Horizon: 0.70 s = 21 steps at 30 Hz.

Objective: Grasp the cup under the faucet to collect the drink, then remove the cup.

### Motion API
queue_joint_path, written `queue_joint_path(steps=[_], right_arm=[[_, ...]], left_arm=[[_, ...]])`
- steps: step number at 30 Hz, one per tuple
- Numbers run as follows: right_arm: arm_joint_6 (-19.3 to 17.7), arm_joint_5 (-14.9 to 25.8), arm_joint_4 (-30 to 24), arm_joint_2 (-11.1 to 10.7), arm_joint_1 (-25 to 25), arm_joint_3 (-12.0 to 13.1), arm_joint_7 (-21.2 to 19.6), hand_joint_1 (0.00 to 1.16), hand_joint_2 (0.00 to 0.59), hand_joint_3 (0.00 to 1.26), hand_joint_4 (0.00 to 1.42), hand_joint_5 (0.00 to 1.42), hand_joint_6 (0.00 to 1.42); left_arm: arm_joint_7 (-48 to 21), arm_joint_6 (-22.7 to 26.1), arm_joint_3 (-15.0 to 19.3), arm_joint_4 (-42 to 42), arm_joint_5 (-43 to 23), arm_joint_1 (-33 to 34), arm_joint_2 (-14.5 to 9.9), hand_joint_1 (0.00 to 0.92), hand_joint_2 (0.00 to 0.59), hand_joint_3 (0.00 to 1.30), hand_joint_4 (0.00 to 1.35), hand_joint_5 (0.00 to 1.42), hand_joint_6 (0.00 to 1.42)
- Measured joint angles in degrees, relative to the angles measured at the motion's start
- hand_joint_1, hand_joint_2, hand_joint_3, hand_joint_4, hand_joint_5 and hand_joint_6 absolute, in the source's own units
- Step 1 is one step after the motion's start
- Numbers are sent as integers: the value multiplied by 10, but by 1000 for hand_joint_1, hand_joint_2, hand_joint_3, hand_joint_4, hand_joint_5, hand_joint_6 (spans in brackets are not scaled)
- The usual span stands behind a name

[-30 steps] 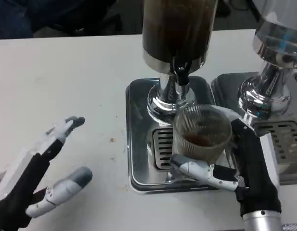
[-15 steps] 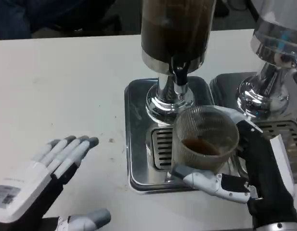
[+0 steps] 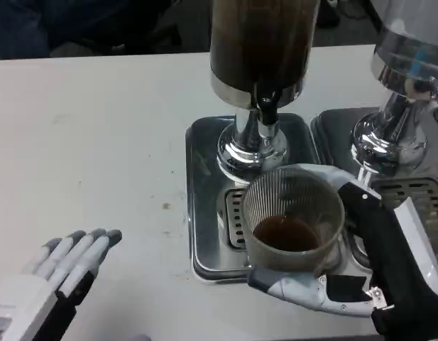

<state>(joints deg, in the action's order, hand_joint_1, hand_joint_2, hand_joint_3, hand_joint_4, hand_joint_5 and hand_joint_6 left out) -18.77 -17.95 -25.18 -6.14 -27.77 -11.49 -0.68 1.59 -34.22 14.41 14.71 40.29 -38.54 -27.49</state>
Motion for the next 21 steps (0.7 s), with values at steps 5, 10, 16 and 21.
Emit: queue_joint_path(steps=[5,10,16,21], right_arm=[[1,19,-11,-9,-6,0,17,1005,102,840,913,997,1363],[1,22,-22,-14,-10,0,25,1001,100,840,913,997,1373],[2,34,-22,-14,-18,6,32,999,100,840,924,999,1379],[3,41,-22,-14,-22,10,33,999,105,840,925,1012,1380]], left_arm=[[0,3,-10,9,3,-10,8,0,125,0,0,0,0],[0,5,-14,12,5,-14,11,0,124,0,0,0,0],[0,16,-21,21,5,-6,11,0,124,0,0,0,0],[0,23,-27,35,7,-14,16,0,124,0,0,0,0]])
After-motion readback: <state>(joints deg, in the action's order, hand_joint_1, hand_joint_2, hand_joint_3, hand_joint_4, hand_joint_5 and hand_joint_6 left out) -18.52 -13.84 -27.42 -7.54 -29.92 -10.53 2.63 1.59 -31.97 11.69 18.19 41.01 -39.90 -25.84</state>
